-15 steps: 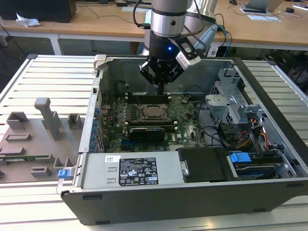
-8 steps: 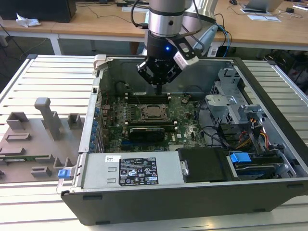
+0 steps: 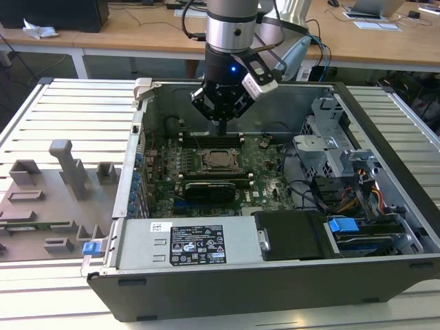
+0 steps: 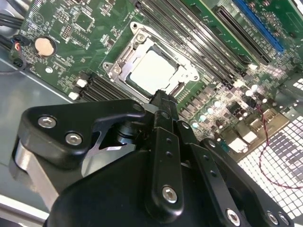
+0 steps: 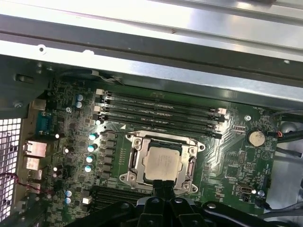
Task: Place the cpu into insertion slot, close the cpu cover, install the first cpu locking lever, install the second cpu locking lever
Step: 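Install the first cpu locking lever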
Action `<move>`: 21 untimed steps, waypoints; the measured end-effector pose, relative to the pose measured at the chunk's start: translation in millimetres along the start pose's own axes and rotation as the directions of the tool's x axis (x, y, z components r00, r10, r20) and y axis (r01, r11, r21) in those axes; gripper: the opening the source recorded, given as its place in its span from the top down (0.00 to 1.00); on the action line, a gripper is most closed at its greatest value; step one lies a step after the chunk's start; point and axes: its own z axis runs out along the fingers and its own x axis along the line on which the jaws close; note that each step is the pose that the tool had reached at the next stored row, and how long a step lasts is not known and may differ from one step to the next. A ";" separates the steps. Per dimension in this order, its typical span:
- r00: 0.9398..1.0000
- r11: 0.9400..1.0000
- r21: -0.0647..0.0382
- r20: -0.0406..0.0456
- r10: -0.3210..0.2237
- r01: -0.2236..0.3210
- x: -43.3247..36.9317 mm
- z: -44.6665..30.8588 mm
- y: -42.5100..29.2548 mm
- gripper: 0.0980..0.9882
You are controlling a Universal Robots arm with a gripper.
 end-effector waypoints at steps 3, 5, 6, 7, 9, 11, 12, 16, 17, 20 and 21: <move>1.000 1.000 0.000 0.000 0.000 0.000 4.3 0.0 0.7 0.99; 1.000 1.000 0.000 0.000 0.000 0.000 9.0 0.0 1.4 0.99; 1.000 1.000 0.000 0.000 0.000 0.000 10.4 0.0 1.7 0.99; 1.000 1.000 0.000 0.000 0.000 0.000 11.7 0.1 1.9 0.99; 1.000 1.000 0.000 0.000 0.000 0.000 14.9 0.1 2.4 0.99; 1.000 1.000 0.000 0.000 0.000 0.000 17.0 0.1 2.7 0.99; 1.000 1.000 0.000 0.000 0.000 0.000 17.6 0.1 2.8 0.99; 1.000 1.000 0.000 0.000 0.000 0.000 21.5 0.1 3.4 0.99; 1.000 1.000 0.000 0.000 0.000 0.000 22.4 0.1 3.6 0.99; 1.000 1.000 0.000 0.000 0.000 0.000 26.1 0.1 4.2 0.99; 1.000 1.000 0.000 0.000 0.000 0.000 27.7 0.1 4.4 0.99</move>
